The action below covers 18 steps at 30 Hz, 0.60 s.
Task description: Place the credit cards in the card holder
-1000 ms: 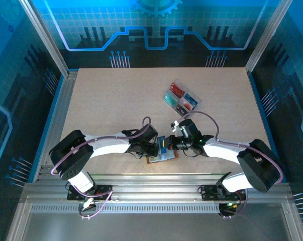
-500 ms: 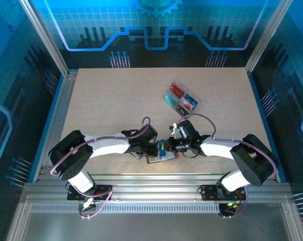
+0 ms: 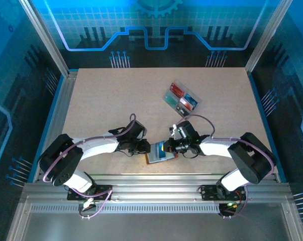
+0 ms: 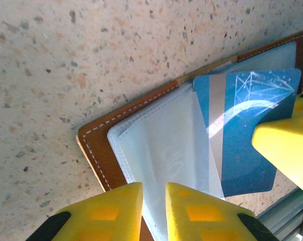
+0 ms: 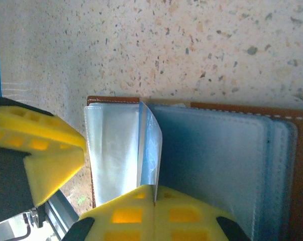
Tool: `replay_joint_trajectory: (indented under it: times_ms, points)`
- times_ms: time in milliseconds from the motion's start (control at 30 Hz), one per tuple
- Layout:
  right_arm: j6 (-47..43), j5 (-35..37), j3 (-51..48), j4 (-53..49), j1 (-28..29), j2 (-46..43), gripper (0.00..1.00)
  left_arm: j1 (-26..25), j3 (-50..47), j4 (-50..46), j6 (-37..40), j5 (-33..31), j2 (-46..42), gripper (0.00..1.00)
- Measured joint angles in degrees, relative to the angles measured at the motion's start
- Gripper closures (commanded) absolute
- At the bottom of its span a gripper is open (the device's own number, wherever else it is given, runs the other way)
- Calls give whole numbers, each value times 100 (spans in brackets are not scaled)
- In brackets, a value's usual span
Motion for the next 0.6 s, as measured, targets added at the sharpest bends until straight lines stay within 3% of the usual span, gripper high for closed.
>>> replay_joint_trajectory:
  times_ms: [600]
  points:
    - [-387, -516, 184, -422, -28, 260, 100, 63, 4, 389, 68, 208, 411, 81]
